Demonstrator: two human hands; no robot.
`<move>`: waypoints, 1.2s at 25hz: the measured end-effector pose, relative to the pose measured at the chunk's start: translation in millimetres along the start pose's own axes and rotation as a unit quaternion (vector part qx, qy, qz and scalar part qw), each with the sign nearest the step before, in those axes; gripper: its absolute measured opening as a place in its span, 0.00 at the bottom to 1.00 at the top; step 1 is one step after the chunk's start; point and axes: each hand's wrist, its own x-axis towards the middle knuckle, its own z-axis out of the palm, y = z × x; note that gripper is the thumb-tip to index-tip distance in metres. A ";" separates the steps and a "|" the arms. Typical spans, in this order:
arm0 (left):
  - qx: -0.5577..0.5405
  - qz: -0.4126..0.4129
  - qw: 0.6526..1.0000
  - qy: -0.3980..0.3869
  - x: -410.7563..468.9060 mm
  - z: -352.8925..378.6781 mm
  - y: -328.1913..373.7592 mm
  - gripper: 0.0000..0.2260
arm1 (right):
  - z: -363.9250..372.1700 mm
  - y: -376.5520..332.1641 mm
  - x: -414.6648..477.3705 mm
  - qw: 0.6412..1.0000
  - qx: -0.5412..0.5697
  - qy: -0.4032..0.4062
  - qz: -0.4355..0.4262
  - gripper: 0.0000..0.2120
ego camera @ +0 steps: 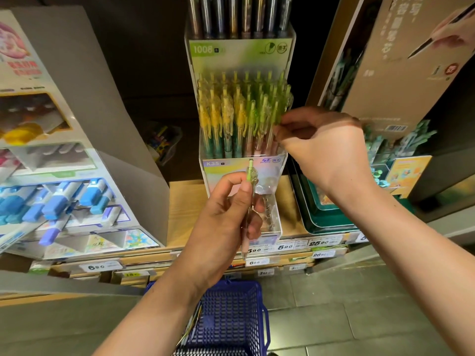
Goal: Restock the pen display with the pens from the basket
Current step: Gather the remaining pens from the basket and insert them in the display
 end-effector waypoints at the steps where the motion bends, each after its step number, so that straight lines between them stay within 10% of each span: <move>1: -0.008 0.000 1.000 0.008 0.9 0.5 0.2 0.07 | -0.4 1.0 -0.6 1.000 -0.011 -0.008 -0.002 0.08; 5: -0.073 -0.008 0.997 0.015 3.8 3.6 1.5 0.12 | -2.4 10.3 -18.4 0.998 -0.034 -0.016 0.048 0.03; 12: -0.073 0.050 0.995 0.042 15.7 19.8 2.6 0.16 | -4.7 15.4 -52.4 0.950 0.248 -0.142 0.123 0.07; 23: -0.008 0.017 0.997 0.076 12.9 3.6 3.2 0.09 | -44.7 2.3 6.4 0.943 0.320 0.057 0.068 0.03; 30: 0.003 0.013 0.997 0.072 10.7 -2.6 0.9 0.09 | -23.9 -1.5 14.9 0.982 0.186 0.044 0.004 0.10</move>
